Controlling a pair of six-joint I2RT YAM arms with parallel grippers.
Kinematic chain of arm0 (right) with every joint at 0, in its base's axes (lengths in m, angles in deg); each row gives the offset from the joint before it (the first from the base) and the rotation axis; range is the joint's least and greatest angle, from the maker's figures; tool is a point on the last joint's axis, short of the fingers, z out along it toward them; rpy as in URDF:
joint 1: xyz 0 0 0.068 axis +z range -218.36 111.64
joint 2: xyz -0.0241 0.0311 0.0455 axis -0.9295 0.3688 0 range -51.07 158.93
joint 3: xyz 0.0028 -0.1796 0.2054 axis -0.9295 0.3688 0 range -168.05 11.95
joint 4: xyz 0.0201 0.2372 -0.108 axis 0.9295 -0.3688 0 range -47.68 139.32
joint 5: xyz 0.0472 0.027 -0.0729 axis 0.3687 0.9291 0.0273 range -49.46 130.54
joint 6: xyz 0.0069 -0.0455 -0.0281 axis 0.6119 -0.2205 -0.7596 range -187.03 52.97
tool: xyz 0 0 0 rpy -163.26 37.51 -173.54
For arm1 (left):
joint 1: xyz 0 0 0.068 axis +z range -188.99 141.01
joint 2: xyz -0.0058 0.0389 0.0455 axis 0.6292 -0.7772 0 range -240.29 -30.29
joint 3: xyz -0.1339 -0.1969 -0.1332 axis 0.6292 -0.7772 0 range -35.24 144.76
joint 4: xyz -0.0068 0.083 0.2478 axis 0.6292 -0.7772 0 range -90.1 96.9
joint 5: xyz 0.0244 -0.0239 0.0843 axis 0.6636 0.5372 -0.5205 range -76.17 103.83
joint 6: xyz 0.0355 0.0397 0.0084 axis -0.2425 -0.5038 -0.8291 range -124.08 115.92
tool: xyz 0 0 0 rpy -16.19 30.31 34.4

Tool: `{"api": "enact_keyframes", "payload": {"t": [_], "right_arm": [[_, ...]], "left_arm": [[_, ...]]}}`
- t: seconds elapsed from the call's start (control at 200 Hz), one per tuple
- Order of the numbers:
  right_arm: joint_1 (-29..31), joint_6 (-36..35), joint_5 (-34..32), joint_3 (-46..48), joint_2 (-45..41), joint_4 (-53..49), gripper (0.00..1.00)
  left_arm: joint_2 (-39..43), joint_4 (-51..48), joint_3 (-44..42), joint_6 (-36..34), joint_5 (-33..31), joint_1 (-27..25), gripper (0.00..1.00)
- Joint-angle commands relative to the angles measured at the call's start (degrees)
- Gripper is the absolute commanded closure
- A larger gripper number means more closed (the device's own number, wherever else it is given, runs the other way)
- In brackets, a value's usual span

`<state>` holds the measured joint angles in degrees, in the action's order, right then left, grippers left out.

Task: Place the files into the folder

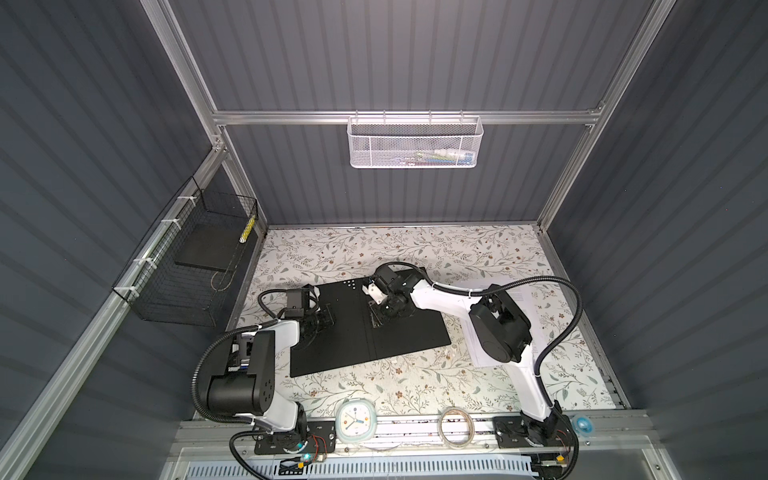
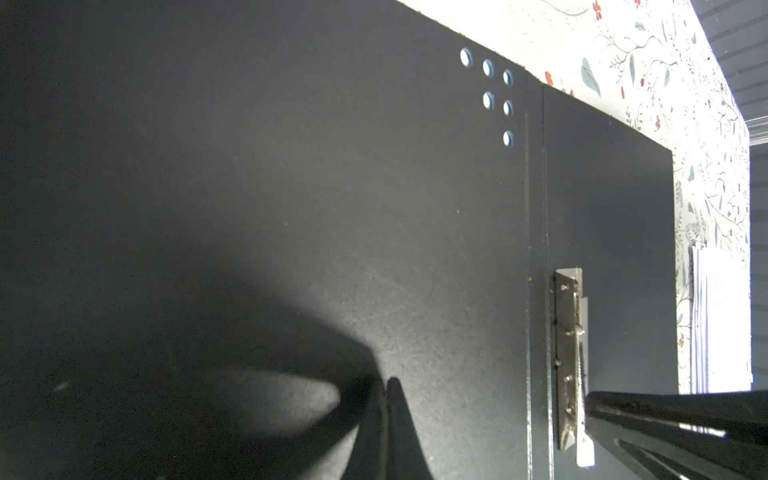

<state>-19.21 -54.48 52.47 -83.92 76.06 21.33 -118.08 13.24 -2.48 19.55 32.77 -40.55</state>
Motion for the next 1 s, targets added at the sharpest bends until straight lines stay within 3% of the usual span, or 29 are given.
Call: {"api": "enact_keyframes", "payload": {"t": [0.0, 0.26, 0.996], "right_arm": [[0.69, -0.04, 0.58, -1.78, 1.29, -0.95, 0.86], [0.62, 0.92, -1.11, -1.93, -3.17, -1.86, 0.82], [0.34, 1.07, -0.6, -1.47, 0.91, -1.7, 0.79]], "left_arm": [[-2.31, -5.23, -0.69, -0.04, -2.37, -0.22, 1.0], [-2.34, -5.21, -0.7, -0.08, -2.41, -0.22, 1.0], [-2.52, -5.47, -0.5, -0.08, -2.41, -0.2, 1.0]]}}
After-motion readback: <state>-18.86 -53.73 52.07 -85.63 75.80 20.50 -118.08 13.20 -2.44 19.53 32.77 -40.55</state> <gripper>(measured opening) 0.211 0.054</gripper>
